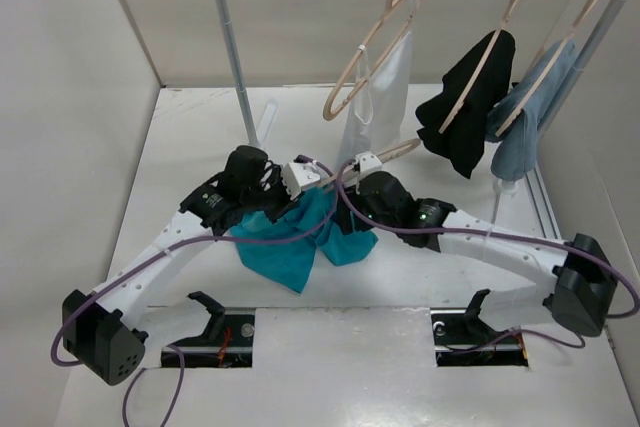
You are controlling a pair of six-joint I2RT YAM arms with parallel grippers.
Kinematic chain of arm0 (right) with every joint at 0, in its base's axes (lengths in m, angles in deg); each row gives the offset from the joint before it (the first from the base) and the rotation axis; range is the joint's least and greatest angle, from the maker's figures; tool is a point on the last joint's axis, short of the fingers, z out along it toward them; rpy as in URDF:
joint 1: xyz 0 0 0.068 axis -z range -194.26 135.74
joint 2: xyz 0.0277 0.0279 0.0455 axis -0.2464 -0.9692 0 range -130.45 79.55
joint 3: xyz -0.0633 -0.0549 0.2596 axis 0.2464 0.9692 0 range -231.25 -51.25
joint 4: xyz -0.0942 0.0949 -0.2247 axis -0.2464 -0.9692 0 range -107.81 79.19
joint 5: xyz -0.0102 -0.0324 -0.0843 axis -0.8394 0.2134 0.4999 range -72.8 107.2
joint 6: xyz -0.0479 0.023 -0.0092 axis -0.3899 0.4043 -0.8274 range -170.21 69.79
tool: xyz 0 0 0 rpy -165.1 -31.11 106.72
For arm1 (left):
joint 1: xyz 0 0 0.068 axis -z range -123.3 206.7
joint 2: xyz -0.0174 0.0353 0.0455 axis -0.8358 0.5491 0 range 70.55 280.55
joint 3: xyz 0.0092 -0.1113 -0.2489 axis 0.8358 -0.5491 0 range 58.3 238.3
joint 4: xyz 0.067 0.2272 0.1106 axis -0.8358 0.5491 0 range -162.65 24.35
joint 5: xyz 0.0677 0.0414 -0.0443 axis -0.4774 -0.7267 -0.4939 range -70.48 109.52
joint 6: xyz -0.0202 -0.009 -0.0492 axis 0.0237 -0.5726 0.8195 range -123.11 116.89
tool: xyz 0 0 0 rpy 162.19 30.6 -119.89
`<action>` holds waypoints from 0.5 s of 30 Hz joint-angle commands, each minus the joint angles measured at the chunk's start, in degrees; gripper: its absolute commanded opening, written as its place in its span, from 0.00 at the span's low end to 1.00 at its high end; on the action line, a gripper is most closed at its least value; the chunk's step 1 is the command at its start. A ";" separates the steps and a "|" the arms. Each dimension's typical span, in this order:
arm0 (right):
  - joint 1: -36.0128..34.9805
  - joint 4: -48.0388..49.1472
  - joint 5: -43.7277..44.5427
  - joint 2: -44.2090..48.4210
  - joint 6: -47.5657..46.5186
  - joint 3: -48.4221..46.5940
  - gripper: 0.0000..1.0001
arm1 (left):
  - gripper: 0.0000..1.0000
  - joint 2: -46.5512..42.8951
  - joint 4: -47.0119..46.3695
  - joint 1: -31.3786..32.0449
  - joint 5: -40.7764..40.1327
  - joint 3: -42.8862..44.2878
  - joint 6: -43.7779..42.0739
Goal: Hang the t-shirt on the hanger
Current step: Place tshirt on hanger
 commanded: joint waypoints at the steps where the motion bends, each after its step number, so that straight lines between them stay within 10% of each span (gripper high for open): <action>1: -0.32 8.91 -0.58 -4.43 5.62 -3.43 0.70 | 0.00 -0.30 -4.57 -0.06 3.05 0.49 2.62; 15: -2.60 7.97 2.13 -7.26 17.06 2.45 0.49 | 0.00 0.84 -7.38 -0.67 4.29 -0.65 3.85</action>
